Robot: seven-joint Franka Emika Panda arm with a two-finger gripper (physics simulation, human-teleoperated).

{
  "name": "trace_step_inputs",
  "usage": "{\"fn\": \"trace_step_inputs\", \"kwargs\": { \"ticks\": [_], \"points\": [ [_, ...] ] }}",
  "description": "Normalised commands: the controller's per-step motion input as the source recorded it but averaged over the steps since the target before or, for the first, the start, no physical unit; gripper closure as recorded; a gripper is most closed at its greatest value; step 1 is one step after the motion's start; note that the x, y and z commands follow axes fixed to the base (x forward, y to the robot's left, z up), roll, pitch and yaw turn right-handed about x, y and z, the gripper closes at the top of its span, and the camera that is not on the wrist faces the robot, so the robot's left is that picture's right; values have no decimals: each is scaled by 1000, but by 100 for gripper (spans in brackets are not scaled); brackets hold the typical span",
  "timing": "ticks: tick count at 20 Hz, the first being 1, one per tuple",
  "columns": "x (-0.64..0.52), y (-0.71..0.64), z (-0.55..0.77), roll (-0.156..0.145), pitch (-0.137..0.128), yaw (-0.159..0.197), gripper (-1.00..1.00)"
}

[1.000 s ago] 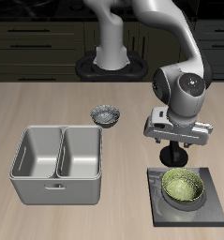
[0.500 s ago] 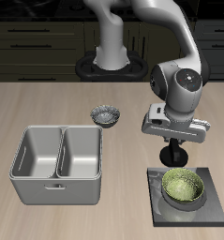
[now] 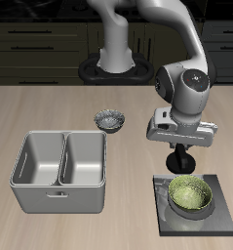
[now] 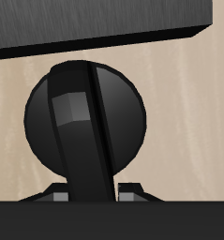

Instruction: Place the green bowl on the flat stove and turn on the flat stove

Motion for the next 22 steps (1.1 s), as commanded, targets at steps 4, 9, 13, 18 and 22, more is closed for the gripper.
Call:
{"fn": "trace_step_inputs", "kwargs": {
  "ticks": [4, 9, 13, 18, 22],
  "points": [
    [63, -433, 312, 9, -20, 75, 100],
    [53, -435, 450, -19, -44, 115, 100],
    [-14, -294, 454, -15, -57, 76, 100],
    [120, -138, 356, 11, -24, 93, 100],
    [-89, 289, -53, 49, 8, 13, 100]
  ]
}}
